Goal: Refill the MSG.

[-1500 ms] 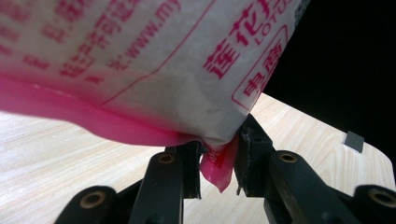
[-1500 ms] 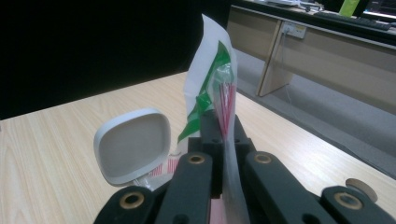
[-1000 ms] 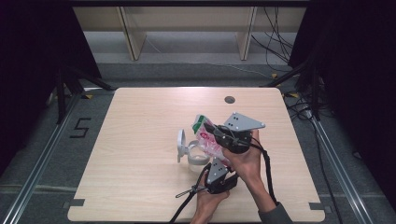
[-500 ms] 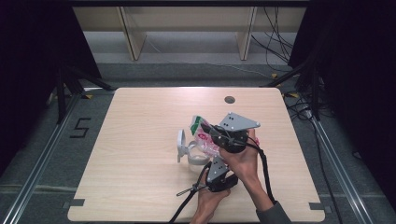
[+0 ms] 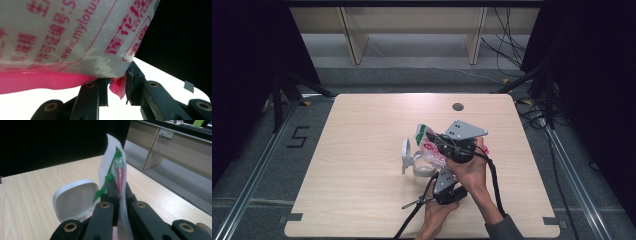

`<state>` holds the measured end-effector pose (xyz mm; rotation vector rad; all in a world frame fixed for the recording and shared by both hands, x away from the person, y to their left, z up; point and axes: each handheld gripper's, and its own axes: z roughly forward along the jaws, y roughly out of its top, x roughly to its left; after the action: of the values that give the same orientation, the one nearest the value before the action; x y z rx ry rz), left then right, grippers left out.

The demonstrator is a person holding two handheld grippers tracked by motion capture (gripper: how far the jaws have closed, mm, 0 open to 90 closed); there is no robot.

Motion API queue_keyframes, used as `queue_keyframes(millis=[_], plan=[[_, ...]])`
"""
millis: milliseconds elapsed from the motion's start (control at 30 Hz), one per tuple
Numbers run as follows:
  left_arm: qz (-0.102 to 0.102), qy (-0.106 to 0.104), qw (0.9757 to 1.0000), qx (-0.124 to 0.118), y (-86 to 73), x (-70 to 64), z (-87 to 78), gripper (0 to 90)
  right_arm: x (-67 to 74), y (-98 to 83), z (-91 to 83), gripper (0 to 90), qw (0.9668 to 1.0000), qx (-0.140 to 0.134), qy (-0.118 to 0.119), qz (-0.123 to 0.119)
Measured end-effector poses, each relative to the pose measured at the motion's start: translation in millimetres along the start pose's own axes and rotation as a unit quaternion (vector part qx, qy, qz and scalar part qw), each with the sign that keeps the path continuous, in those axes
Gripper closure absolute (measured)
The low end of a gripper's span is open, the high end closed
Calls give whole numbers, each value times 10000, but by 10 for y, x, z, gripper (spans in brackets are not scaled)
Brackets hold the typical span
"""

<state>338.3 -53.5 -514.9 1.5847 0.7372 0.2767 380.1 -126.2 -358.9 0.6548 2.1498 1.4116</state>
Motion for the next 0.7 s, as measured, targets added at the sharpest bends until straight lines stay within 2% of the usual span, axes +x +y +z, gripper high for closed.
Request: queue_keyframes(millis=[33,67,100,133,167,200,333,400,433,533,700], plan=[[5,-45,10000,-22,-1,3,4,740,-10,2,-4,900,10000,34,-18,-70],[0,-15,10000,-3,1,1,4,740,-4,0,5,900,10000,64,50,-8],[-33,-37,10000,-25,0,2,9,741,0,-1,13,900,10000,45,-39,-47],[-41,-57,10000,-43,-5,4,14,741,6,0,12,900,9999,114,32,-53],[-40,-98,9999,-55,-7,7,18,741,14,-2,23,900,9999,101,0,-104],[-21,-33,10000,-5,-2,0,8,741,19,-3,29,900,9999,115,-8,-99],[5,-43,10000,-20,-2,4,6,741,20,-1,52,900,9998,113,26,-154],[11,-83,10000,-30,-3,7,7,741,26,-4,57,900,9998,177,64,-53],[30,-72,10000,-33,-2,7,5,741,16,-4,62,900,9999,130,39,-104],[52,-83,9999,-67,0,3,7,742,34,3,49,900,9998,170,85,-3],[68,-73,9999,-92,-4,3,12,742,30,1,52,900,9998,159,73,-16]])
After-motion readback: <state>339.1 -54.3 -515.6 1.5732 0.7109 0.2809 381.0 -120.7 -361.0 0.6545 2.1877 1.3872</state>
